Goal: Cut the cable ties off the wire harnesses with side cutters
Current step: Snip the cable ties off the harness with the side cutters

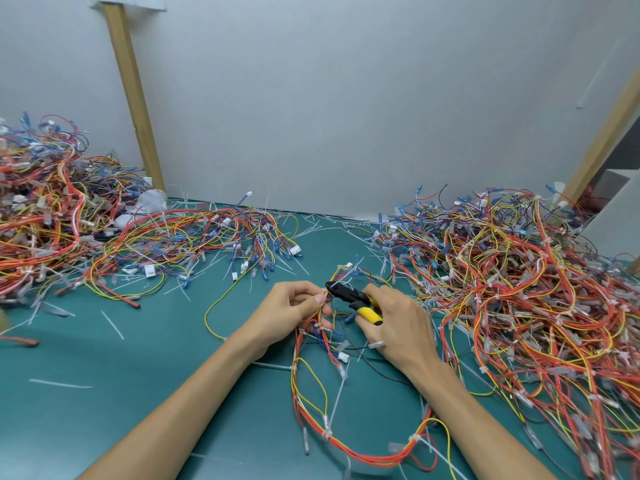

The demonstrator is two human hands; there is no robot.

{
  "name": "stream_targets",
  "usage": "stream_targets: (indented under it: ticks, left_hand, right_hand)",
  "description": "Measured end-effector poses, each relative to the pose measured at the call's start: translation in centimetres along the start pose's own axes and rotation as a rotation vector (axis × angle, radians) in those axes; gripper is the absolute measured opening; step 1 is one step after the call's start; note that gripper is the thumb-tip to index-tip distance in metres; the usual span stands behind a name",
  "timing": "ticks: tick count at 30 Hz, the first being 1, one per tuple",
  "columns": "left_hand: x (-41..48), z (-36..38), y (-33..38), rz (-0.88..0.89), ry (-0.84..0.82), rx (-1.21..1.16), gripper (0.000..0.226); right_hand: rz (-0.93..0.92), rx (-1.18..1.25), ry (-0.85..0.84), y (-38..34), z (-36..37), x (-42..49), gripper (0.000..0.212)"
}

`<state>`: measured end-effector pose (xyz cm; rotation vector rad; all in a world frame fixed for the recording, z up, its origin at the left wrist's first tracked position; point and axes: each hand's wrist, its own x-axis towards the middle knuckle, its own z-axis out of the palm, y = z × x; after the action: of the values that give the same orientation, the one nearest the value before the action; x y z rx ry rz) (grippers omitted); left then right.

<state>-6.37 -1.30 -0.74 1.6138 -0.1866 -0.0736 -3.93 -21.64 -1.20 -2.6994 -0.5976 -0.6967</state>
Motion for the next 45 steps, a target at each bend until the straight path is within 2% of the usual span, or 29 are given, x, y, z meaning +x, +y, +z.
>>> stream_targets:
  ticks: [11,14,19,25,45]
  left_hand:
    - [-0.20,-0.09,0.25,0.014,0.007,0.006,0.011]
    - [-0.27,0.01,0.39,0.011,0.017,0.010,0.012]
    - [-0.32,0.24,0.66,-0.003,0.008,0.018,0.015]
    - [-0.22,0.18,0.62,-0.007,-0.013,0.039,0.019]
    - [-0.14,0.06,0.53,-0.020,-0.025,0.069,0.022]
  right_hand:
    - [-0.028,-0.017,0.180,0.03,0.22,0.04,0.034]
    - [-0.022,-0.036,0.140,-0.03,0.28,-0.13,0.032]
    - [0.105,-0.037,0.020,0.04,0.26,-0.12,0.034]
    - [0.129,-0.092,-0.099,0.14,0.34,0.00,0.031]
    - [0.132,-0.060,-0.137,0.52,0.51,0.12,0.030]
